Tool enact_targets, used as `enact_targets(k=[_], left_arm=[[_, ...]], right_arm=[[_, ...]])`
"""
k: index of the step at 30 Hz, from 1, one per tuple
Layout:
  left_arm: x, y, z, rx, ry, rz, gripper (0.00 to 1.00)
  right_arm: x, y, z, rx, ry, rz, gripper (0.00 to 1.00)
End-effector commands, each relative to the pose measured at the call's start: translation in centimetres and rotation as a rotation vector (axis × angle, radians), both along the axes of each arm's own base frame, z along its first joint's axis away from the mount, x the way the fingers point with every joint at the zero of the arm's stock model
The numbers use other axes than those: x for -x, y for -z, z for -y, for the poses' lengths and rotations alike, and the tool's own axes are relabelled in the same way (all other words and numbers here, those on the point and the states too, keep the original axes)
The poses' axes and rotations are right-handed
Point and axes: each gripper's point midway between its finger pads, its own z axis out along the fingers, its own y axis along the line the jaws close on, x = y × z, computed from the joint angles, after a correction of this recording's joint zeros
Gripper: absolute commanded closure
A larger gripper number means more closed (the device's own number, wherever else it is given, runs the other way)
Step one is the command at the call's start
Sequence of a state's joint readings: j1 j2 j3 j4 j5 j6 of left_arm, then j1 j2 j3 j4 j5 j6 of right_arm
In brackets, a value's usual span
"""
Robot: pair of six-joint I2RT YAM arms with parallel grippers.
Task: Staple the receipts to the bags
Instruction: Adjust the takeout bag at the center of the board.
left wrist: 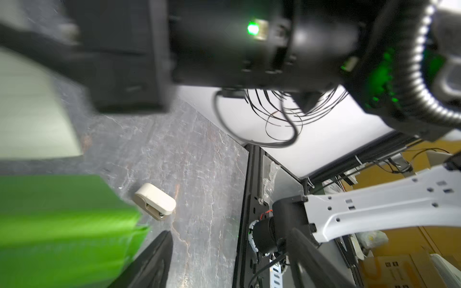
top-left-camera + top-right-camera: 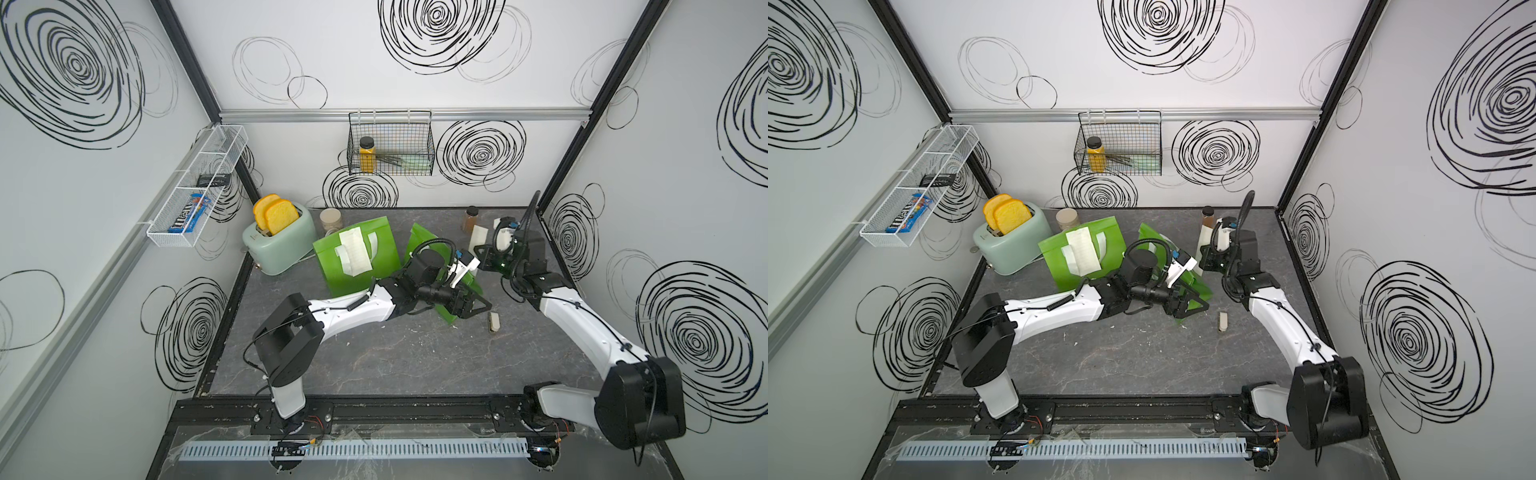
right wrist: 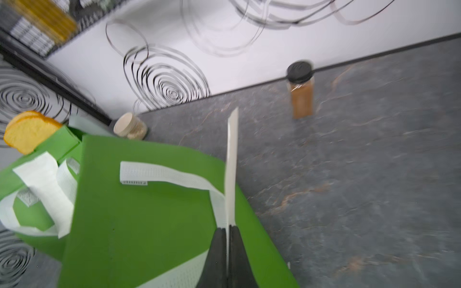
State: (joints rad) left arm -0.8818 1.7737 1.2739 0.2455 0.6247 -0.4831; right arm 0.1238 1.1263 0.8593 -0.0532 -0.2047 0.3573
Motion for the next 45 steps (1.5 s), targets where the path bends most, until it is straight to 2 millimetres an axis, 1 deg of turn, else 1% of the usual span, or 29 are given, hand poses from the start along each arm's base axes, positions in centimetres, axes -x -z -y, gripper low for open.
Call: enact_targets(k=[1, 3, 5, 6, 8, 10, 12, 13, 14, 16, 18, 19, 22, 23, 24, 25, 27, 29, 31, 34, 36, 39, 40, 43, 45], left_arm=[[-2.2, -7.1, -2.0, 0.123, -0.084, 0.119, 0.24], [-2.6, -9.2, -3.8, 0.129, -0.113, 0.159, 0.23], [-4.2, -10.7, -6.1, 0.114, -0.198, 0.195, 0.21], [-5.3, -11.2, -7.4, 0.107, -0.242, 0.212, 0.19], [-8.4, -11.8, -10.0, 0.082, -0.365, 0.25, 0.19], [-12.2, -11.8, -12.7, 0.049, -0.492, 0.259, 0.18], [-15.3, -12.0, -14.7, 0.055, -0.574, 0.241, 0.18], [-16.6, -12.1, -15.2, 0.06, -0.586, 0.244, 0.18], [-17.6, -12.3, -15.4, 0.071, -0.585, 0.249, 0.18], [-19.8, -11.7, -15.2, 0.063, -0.586, 0.238, 0.18], [-21.0, -11.2, -14.2, 0.073, -0.537, 0.227, 0.19], [-21.6, -10.3, -13.7, 0.076, -0.522, 0.183, 0.19], [-22.4, -8.7, -12.4, 0.07, -0.464, 0.153, 0.21], [-22.4, -7.8, -12.1, 0.061, -0.442, 0.136, 0.23], [-22.3, -6.8, -11.9, 0.049, -0.42, 0.116, 0.25], [-22.0, -6.1, -11.7, 0.04, -0.405, 0.098, 0.26], [-20.8, -4.9, -11.6, 0.039, -0.359, 0.071, 0.28], [-19.4, -4.4, -11.7, 0.057, -0.324, 0.056, 0.3], [-17.9, -4.7, -11.7, 0.099, -0.286, 0.048, 0.33], [-15.5, -4.6, -11.7, 0.123, -0.237, 0.025, 0.35], [-13.9, -4.3, -11.5, 0.122, -0.219, 0.028, 0.35], [-12.3, -3.9, -11.5, 0.11, -0.214, 0.017, 0.35], [-11.8, -3.8, -11.5, 0.108, -0.217, 0.017, 0.35], [-10.2, -4.2, -11.5, 0.128, -0.22, 0.021, 0.35], [-9.1, -4.1, -11.3, 0.128, -0.213, 0.02, 0.35]], right_arm=[[2.2, -1.9, 1.2, 0.009, 0.025, 0.054, 1.0], [3.6, -3.0, 0.2, -0.012, -0.033, 0.087, 1.0], [4.9, -3.8, -0.6, -0.049, -0.071, 0.097, 1.0], [5.5, -4.0, -1.1, -0.065, -0.086, 0.097, 1.0], [6.7, -4.5, -2.5, -0.09, -0.125, 0.109, 1.0], [8.4, -5.4, -4.2, -0.106, -0.174, 0.145, 1.0], [9.9, -6.3, -5.9, -0.11, -0.224, 0.189, 1.0], [10.7, -6.6, -6.9, -0.116, -0.255, 0.2, 1.0], [11.3, -6.7, -7.9, -0.121, -0.29, 0.205, 1.0], [12.4, -6.0, -10.0, -0.117, -0.353, 0.187, 1.0], [13.0, -4.4, -11.8, -0.097, -0.397, 0.153, 1.0], [13.2, -3.3, -12.7, -0.079, -0.414, 0.128, 1.0], [12.9, -1.3, -13.9, -0.055, -0.429, 0.072, 1.0], [12.6, -0.7, -14.1, -0.049, -0.425, 0.061, 1.0], [12.1, 0.2, -13.8, -0.022, -0.401, 0.049, 1.0], [11.5, 0.9, -13.2, 0.007, -0.366, 0.032, 1.0], [9.8, 2.1, -11.4, 0.041, -0.284, 0.005, 1.0], [8.3, 2.7, -9.6, 0.034, -0.231, -0.016, 1.0], [7.2, 3.0, -7.8, 0.02, -0.187, -0.026, 1.0], [6.1, 3.0, -6.2, 0.014, -0.176, -0.024, 1.0], [5.9, 3.0, -5.8, 0.013, -0.192, -0.02, 1.0], [5.8, 2.9, -5.5, 0.003, -0.222, -0.013, 1.0], [6.1, 2.5, -5.9, -0.012, -0.259, -0.001, 1.0], [6.5, 1.8, -6.0, -0.007, -0.29, 0.042, 1.0], [7.0, 1.5, -6.4, -0.001, -0.332, 0.061, 1.0]])
